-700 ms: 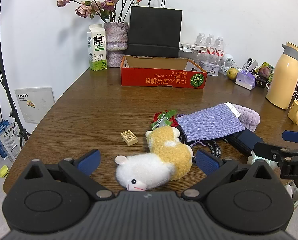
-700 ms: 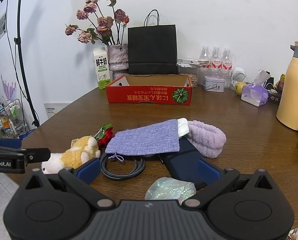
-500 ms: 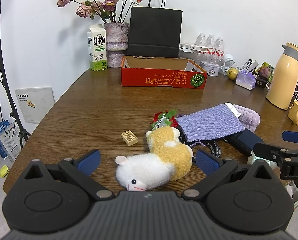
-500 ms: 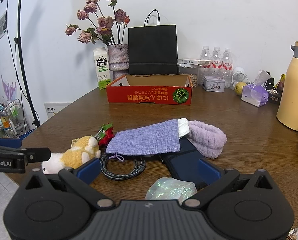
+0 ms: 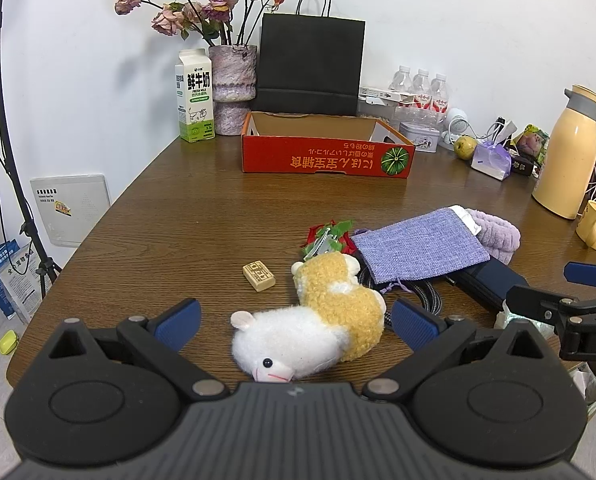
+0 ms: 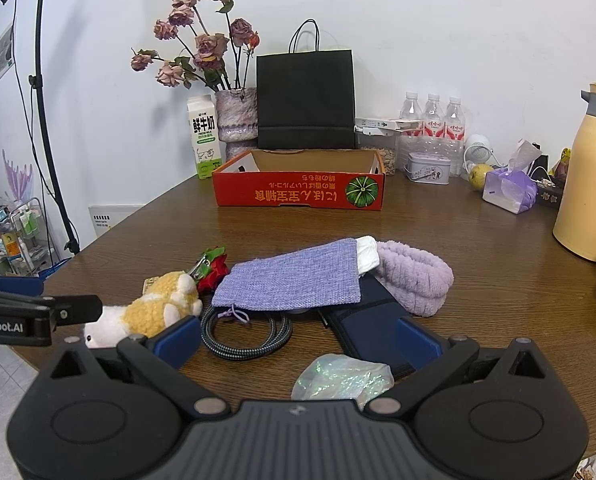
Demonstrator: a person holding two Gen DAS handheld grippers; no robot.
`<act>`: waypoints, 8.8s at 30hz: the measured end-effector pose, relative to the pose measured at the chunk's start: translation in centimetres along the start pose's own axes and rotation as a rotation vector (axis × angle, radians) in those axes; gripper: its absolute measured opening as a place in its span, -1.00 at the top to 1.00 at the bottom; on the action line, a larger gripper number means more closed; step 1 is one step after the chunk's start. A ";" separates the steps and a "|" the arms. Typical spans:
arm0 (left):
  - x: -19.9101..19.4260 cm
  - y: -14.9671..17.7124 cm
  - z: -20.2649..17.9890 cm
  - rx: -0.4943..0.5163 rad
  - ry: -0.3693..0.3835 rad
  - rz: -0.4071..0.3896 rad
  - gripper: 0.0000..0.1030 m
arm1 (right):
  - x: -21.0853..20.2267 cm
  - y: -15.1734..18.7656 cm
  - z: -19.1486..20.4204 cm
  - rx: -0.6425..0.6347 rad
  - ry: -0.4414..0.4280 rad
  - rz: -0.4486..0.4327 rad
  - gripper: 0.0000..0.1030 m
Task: Organize objects
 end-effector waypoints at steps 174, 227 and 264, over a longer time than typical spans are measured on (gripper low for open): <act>8.6 -8.4 -1.7 0.108 0.107 0.053 -0.31 | 8.0 -6.8 0.3 -0.125 -0.024 -0.100 0.18; 25.5 -26.7 -5.9 0.071 0.041 0.025 -0.31 | 27.7 -24.2 -6.1 -0.091 -0.012 -0.026 0.18; 42.7 -29.1 -7.1 0.057 -0.052 0.128 -0.31 | 45.8 -23.0 -11.1 -0.098 0.035 0.258 0.14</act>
Point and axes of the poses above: each gripper's, at about its wrist camera, not at the fingertips, and x roughly the way its jaws point, z to its left, y to its underside, the point moved 2 cm from there along x, roughly the way its jaws point, and after that the axes turned 12 degrees about -x, right-handed, at the moved point
